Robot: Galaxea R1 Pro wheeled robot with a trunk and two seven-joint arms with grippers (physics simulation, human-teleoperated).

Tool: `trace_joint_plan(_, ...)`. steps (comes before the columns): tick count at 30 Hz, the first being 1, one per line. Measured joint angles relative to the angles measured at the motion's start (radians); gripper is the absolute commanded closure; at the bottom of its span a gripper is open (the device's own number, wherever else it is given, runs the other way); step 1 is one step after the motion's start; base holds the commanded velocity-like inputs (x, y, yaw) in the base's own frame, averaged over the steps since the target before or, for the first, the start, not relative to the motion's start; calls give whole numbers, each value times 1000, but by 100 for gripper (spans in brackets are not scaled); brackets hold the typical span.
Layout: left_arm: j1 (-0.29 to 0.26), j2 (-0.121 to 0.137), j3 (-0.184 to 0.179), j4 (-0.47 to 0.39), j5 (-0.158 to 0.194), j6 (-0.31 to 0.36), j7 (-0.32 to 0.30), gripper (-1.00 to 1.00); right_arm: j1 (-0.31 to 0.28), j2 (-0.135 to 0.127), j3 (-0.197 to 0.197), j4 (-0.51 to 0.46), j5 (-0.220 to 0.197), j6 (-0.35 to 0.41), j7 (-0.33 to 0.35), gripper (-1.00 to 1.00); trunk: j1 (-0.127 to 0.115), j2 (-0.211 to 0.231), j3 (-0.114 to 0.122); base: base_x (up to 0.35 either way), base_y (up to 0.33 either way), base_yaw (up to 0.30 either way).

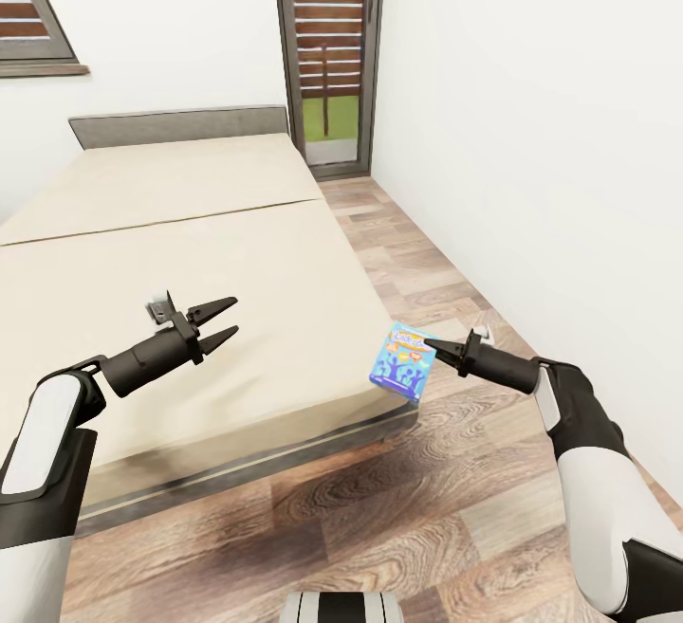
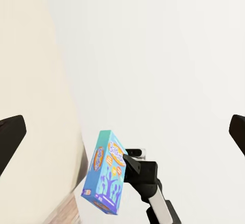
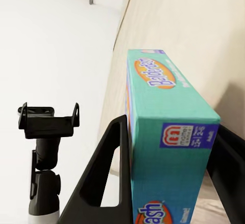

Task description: Put all the toys in the child's room - the three board games (two on the bed and one on the table), the two jigsaw puzzles on the table, and the tennis ball on the table - inside the toy box on the table in the child's room.

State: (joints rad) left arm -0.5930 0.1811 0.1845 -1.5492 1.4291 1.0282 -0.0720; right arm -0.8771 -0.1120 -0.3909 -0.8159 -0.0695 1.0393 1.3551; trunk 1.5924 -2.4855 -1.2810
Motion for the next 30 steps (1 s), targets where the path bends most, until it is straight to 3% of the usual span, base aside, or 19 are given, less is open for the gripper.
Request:
trace_joint_plan(20, 6, 0, -1, 0, 0, 0, -5, -100, 0, 0, 0, -4, 1, 0, 4, 100, 0, 0, 0, 0, 0, 0)
trace_joint_plan(25, 15, -4, -33, 0, -1, 0, -6, -100, 7, 2, 0, -9, 2, -1, 7, 100, 0, 0, 0, 0, 0, 0)
trace_joint_plan(30, 27, 17, -55, -25, -1, 8, -1, -100, 3, 10, -21, 7, -2, 0, 35, 100, 0, 0, 0, 0, 0, 0)
